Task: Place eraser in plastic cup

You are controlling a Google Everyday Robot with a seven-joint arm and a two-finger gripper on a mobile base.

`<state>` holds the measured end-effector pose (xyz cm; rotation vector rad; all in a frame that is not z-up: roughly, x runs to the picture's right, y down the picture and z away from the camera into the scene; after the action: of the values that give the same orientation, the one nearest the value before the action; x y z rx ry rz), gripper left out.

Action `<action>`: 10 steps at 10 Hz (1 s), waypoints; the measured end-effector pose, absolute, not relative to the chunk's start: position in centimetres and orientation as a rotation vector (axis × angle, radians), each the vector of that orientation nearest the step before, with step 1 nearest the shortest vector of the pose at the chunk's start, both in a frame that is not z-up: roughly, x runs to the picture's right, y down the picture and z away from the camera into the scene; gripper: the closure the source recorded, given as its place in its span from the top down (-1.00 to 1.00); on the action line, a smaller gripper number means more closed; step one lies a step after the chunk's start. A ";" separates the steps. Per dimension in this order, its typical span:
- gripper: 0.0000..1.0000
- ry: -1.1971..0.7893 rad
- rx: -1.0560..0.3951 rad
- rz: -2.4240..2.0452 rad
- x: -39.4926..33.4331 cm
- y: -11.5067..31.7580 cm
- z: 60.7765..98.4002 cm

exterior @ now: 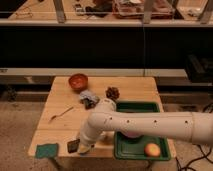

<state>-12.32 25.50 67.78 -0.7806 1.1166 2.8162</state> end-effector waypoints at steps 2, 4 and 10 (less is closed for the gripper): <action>0.09 1.111 -0.766 2.824 -12.0 25.7 68.1; 0.41 1.109 -0.777 2.834 -11.8 25.8 68.3; 0.46 0.992 -0.771 2.884 -12.0 24.3 67.9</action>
<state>-12.01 24.29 67.94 -0.7714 0.9917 2.8840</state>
